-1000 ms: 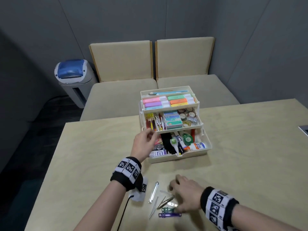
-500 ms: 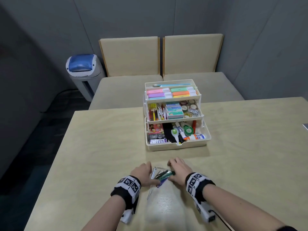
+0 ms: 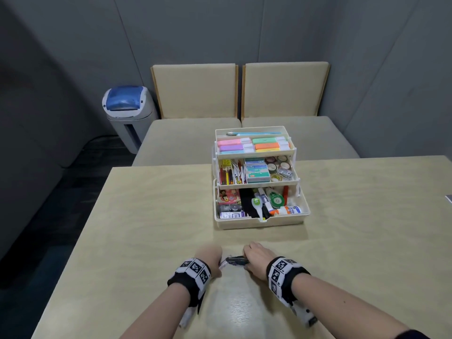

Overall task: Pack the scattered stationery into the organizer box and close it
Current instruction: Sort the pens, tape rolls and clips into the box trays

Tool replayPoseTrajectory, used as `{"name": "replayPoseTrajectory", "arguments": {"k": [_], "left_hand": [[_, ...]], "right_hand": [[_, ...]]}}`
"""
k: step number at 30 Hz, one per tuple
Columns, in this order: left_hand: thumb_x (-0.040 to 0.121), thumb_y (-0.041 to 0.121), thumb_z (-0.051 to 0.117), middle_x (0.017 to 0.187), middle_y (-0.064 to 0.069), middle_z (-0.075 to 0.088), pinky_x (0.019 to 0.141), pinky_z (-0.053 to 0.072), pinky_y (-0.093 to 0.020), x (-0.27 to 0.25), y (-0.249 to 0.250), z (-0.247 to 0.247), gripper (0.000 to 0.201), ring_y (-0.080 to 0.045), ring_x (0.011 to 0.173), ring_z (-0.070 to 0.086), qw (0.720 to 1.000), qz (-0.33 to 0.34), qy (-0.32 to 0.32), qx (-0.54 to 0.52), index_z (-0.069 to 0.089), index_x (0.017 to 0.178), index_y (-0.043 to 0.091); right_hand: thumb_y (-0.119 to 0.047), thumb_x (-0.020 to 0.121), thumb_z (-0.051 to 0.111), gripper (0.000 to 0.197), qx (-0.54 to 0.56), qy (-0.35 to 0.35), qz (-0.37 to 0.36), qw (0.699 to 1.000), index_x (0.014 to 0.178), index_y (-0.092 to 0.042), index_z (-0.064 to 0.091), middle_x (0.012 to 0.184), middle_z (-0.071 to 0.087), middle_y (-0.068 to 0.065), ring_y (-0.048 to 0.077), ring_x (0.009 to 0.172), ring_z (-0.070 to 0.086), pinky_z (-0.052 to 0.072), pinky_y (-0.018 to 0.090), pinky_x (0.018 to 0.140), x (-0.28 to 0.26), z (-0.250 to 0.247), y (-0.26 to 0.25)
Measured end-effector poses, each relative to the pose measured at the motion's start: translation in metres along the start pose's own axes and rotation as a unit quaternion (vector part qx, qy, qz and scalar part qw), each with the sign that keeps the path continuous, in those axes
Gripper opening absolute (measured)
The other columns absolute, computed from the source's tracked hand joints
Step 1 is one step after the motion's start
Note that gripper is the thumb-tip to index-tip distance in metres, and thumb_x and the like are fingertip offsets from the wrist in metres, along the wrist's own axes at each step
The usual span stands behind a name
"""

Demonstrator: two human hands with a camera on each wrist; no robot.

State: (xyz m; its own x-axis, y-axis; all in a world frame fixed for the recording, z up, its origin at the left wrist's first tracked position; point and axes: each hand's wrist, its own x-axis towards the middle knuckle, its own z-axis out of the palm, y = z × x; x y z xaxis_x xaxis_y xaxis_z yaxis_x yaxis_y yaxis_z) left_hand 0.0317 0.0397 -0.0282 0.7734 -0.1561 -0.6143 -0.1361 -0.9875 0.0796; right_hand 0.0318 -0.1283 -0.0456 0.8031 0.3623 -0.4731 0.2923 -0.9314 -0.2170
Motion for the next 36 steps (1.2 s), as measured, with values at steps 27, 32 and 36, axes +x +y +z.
{"name": "replayPoseTrajectory", "arguments": {"k": [27,32,36], "left_hand": [[0.089,0.013,0.063,0.077,0.002,0.062,0.049,0.049,-0.015,0.015,0.006,-0.140,0.014,-0.010,0.061,0.059,0.874,0.081,0.176,-0.445,0.060,0.102,0.010],[0.083,0.012,0.070,0.070,-0.003,0.059,0.053,0.048,-0.025,0.063,0.020,-0.174,0.020,-0.014,0.056,0.052,0.809,-0.032,0.178,-0.559,0.065,0.099,0.002],[0.081,0.016,0.073,0.073,-0.005,0.063,0.077,0.055,-0.035,0.087,0.029,-0.187,0.019,-0.023,0.072,0.059,0.822,-0.070,0.191,-0.532,0.059,0.068,0.013]], "right_hand": [[-0.014,0.099,0.033,0.012,0.241,-0.075,0.105,0.962,0.088,-0.018,0.037,0.088,0.054,0.004,0.020,0.081,0.049,0.035,0.025,0.069,-0.027,-0.032,0.044],[-0.022,0.102,0.031,0.022,0.324,-0.092,0.086,0.937,0.081,-0.024,0.035,0.074,0.050,-0.003,0.006,0.058,0.045,0.037,0.013,0.046,-0.041,-0.056,0.051],[-0.022,0.102,0.033,0.012,0.414,-0.102,0.087,0.900,0.097,-0.016,0.042,0.076,0.053,-0.002,0.009,0.061,0.047,0.040,0.018,0.051,-0.044,-0.072,0.063]]}}
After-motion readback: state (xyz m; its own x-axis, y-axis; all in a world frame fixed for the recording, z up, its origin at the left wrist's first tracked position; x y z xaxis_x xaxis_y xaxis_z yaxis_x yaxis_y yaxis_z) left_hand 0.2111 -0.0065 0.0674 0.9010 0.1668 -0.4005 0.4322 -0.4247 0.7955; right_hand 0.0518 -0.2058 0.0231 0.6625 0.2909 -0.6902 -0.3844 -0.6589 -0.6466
